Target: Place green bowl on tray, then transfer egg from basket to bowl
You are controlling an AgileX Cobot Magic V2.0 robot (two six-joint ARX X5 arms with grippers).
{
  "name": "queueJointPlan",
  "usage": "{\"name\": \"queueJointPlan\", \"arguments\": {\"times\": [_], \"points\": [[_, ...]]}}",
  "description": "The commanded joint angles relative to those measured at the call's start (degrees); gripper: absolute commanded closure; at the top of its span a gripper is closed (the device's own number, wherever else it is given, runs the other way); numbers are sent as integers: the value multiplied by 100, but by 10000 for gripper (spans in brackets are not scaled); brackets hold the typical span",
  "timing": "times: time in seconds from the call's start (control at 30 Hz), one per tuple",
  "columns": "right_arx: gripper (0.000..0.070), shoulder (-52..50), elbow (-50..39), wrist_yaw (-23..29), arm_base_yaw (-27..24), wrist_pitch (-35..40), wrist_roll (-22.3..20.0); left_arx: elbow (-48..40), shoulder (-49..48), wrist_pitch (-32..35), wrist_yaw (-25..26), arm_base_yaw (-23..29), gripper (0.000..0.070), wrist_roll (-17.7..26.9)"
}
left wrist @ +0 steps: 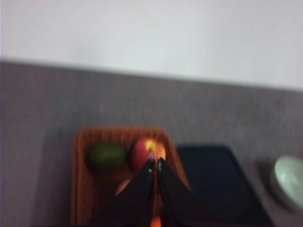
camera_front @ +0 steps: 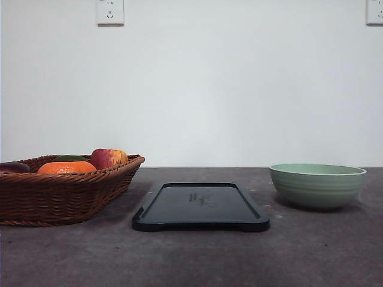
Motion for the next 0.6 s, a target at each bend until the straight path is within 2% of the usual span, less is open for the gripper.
{"name": "queueJointPlan", "arguments": {"times": [0.0, 0.23, 0.37, 0.47, 0.5, 0.57], "points": [[693, 267, 236, -63, -2, -243, -245, 269, 251, -310, 72, 4, 700, 348], [692, 1221, 723, -68, -2, -1180, -531, 714, 1087, -1320, 238, 0, 700, 993], [691, 1510, 756, -59, -2, -1275, -557, 716, 1318, -1447, 545, -2, 700, 1205], [689, 1577, 756, -57, -2, -1278, -566, 716, 1376, -1440, 566, -2, 700, 1208], [646, 1579, 756, -57, -2, -1268, -585, 716, 1376, -1417, 566, -2, 670, 1210], [495, 1575, 756, -44, -2, -1263, -594, 716, 1376, -1396, 566, -2, 541, 1208]]}}
